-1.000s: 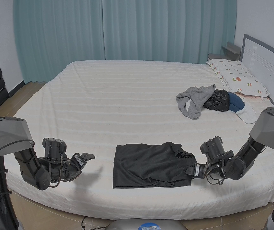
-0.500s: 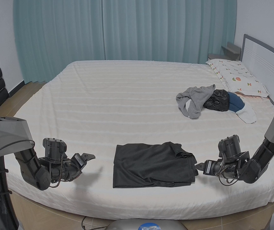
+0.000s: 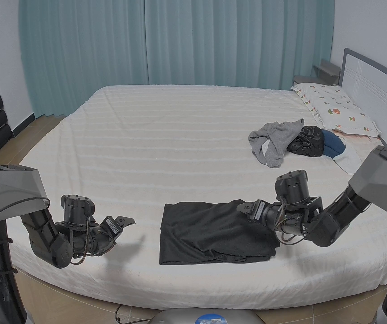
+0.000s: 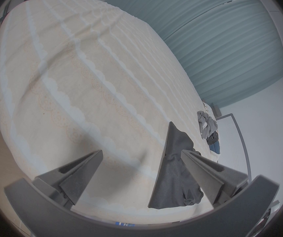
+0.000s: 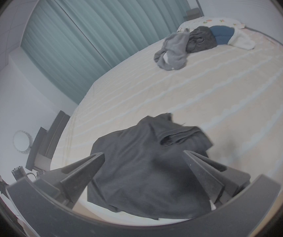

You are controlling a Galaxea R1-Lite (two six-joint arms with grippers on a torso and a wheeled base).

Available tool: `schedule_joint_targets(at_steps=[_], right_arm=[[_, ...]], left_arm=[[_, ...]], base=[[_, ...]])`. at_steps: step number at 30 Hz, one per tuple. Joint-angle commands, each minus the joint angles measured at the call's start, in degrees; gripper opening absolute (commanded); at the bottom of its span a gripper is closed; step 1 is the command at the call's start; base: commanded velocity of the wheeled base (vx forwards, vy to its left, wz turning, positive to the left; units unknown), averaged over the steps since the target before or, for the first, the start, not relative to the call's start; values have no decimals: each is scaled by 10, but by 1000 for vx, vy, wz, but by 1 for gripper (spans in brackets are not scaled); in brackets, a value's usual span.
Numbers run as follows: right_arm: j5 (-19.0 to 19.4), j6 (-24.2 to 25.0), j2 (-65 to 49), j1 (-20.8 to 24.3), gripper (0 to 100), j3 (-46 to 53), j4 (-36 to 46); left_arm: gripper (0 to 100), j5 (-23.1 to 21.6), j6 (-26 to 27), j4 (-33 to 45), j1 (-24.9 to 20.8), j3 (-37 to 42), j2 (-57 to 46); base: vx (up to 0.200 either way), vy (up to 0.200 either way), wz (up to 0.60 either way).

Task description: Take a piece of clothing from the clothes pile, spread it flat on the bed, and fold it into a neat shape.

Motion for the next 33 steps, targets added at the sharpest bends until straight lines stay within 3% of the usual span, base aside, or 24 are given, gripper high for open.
schedule_joint_targets(at_steps=[1, 4, 12, 25, 33], right_arm=[[18, 28, 81, 27, 100, -85, 20], [39, 44, 98, 34, 100, -107, 32], [41, 47, 137, 22, 100, -183, 93], [0, 44, 199, -87, 100, -314, 107], [-5, 49, 205, -111, 100, -312, 106]], left_arm=[[100, 0, 0, 0, 1, 1, 0], [100, 0, 0, 0, 0, 0, 1], [100, 0, 1, 0, 0, 1, 1], [100, 0, 1, 0, 0, 1, 1], [100, -1, 1, 0, 0, 0, 1]], base=[[0, 0, 0], [0, 0, 0], [0, 0, 0], [0, 0, 0], [0, 0, 0]])
